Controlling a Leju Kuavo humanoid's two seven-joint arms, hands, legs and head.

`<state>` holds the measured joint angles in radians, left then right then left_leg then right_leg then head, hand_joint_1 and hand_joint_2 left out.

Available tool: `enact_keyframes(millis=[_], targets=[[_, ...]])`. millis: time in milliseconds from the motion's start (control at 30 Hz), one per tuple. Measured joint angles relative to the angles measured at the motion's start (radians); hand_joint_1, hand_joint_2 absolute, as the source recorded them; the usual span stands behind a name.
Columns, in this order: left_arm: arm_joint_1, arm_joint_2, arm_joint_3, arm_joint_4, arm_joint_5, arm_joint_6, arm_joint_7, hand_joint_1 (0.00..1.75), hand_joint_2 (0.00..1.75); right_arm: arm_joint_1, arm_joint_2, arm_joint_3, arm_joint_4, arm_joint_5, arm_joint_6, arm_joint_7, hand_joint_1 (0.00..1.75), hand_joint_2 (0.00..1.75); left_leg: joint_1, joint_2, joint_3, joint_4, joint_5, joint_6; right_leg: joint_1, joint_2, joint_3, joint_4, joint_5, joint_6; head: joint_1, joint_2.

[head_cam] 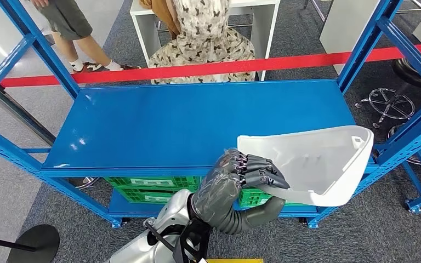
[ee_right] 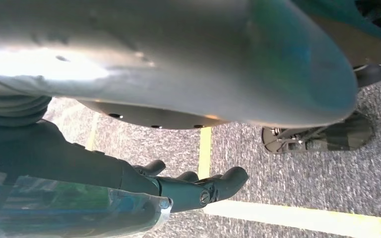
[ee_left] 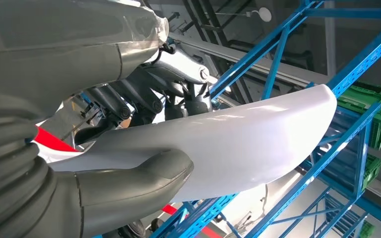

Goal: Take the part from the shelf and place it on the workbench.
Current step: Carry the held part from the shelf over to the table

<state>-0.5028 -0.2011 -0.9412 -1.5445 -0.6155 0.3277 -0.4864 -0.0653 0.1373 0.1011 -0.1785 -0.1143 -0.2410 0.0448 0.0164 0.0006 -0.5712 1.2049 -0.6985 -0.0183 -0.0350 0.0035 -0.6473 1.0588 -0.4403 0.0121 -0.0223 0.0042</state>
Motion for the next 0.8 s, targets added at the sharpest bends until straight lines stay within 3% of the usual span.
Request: enact_keyframes(millis=[33,67,100,167,233,267,367,400,433,533,567,600,633,667,733,800], targets=[[0.000,0.000,0.000,0.000,0.000,0.000,0.000,1.75,1.75,0.000,0.000,0.000,0.000,0.001,0.000,-0.001,0.00,0.00,-0.001,0.000,-0.030,0.056,-0.016,0.002,0.004,-0.001,-0.004,0.000,0.002,-0.004,0.000,0.000],[0.000,0.000,0.000,0.000,-0.002,0.000,0.000,1.75,1.75,0.000,-0.001,0.000,0.000,0.002,0.000,-0.002,0.00,0.00,-0.002,0.000,-0.044,0.081,-0.013,0.005,0.008,-0.001,-0.007,0.000,0.005,-0.008,0.000,0.000],[0.000,0.000,0.000,0.000,-0.005,0.000,0.001,1.75,1.75,0.001,-0.001,0.000,0.000,0.004,0.000,-0.003,0.00,0.00,-0.005,0.000,-0.039,0.067,0.009,0.012,0.013,-0.001,-0.010,0.000,0.009,-0.012,0.000,0.000],[-0.002,0.000,0.000,0.000,-0.014,0.000,0.006,1.75,1.75,0.001,-0.001,0.000,0.000,0.012,0.000,-0.006,0.00,0.00,-0.016,-0.001,0.024,-0.055,0.075,0.034,0.021,0.000,-0.015,-0.001,0.017,-0.018,0.000,0.000],[-0.005,-0.001,-0.001,0.000,-0.022,0.001,0.013,1.75,1.75,0.001,0.000,0.000,0.000,0.018,-0.001,-0.011,0.00,0.00,-0.028,0.003,0.083,-0.165,0.115,0.055,0.023,0.001,-0.017,-0.003,0.027,-0.014,0.003,0.000],[-0.006,-0.002,-0.001,0.000,-0.024,0.002,0.015,1.75,1.75,0.001,0.001,0.000,0.000,0.020,-0.002,-0.013,0.00,0.00,-0.035,0.005,0.093,-0.190,0.121,0.061,0.021,0.000,-0.018,-0.005,0.033,-0.009,0.002,0.000],[-0.005,-0.003,-0.001,0.000,-0.033,0.005,0.022,1.75,1.75,-0.001,0.005,0.001,0.001,0.024,-0.009,-0.019,0.00,0.00,-0.040,0.005,0.085,-0.210,0.144,0.063,0.016,-0.005,-0.020,-0.013,0.048,0.011,-0.004,0.000],[-0.004,-0.003,-0.001,0.000,-0.035,0.006,0.023,1.75,1.75,-0.001,0.006,0.001,0.001,0.024,-0.012,-0.021,0.00,0.00,-0.037,0.005,0.079,-0.215,0.156,0.064,0.016,-0.005,-0.024,-0.008,0.038,0.016,-0.004,0.000],[-0.004,-0.003,-0.001,0.000,-0.038,0.007,0.025,1.75,1.75,-0.001,0.005,0.001,0.001,0.024,-0.012,-0.022,0.00,0.00,-0.034,0.006,0.072,-0.220,0.169,0.066,0.016,-0.005,-0.033,0.015,0.007,0.021,-0.003,0.000],[0.001,-0.004,-0.002,0.003,-0.047,0.012,0.028,1.75,1.75,0.000,0.003,0.001,0.002,0.027,-0.012,-0.024,0.00,0.00,-0.031,0.009,0.040,-0.222,0.199,0.072,0.015,-0.004,-0.073,0.176,-0.128,0.034,0.002,0.000],[0.004,-0.003,-0.003,0.005,-0.051,0.015,0.031,1.75,1.75,0.000,0.002,0.001,0.002,0.029,-0.010,-0.026,0.00,0.00,-0.031,0.011,0.029,-0.221,0.208,0.072,0.015,-0.004,-0.076,0.222,-0.145,0.038,0.002,0.000],[0.008,-0.003,-0.003,0.008,-0.056,0.018,0.033,1.75,1.75,0.000,0.001,0.001,0.002,0.031,-0.008,-0.028,0.00,0.00,-0.031,0.012,0.019,-0.220,0.216,0.070,0.014,-0.004,-0.065,0.241,-0.140,0.041,0.003,0.000],[0.011,-0.003,-0.004,0.011,-0.061,0.021,0.036,1.75,1.75,0.000,0.001,0.002,0.002,0.033,-0.006,-0.030,0.00,0.00,-0.029,0.013,0.010,-0.218,0.224,0.067,0.013,-0.004,-0.038,0.224,-0.119,0.042,0.003,0.000],[0.013,-0.002,-0.004,0.013,-0.065,0.023,0.038,1.75,1.75,0.000,0.001,0.002,0.002,0.034,-0.004,-0.032,0.00,0.00,-0.028,0.013,0.001,-0.215,0.230,0.064,0.011,-0.005,0.008,0.169,-0.093,0.043,0.003,0.000],[0.014,-0.002,-0.003,0.014,-0.073,0.029,0.040,1.75,1.75,-0.001,0.002,0.004,0.002,0.038,0.002,-0.034,0.00,0.00,-0.029,0.013,-0.013,-0.206,0.237,0.054,0.009,-0.003,0.102,0.035,-0.075,0.043,0.004,0.000],[0.015,-0.002,0.000,0.014,-0.082,0.035,0.044,1.75,1.75,-0.004,0.005,0.006,0.002,0.043,0.004,-0.036,0.00,0.00,-0.031,0.012,-0.022,-0.198,0.245,0.044,0.012,0.000,0.137,-0.029,-0.083,0.036,0.004,0.000]])
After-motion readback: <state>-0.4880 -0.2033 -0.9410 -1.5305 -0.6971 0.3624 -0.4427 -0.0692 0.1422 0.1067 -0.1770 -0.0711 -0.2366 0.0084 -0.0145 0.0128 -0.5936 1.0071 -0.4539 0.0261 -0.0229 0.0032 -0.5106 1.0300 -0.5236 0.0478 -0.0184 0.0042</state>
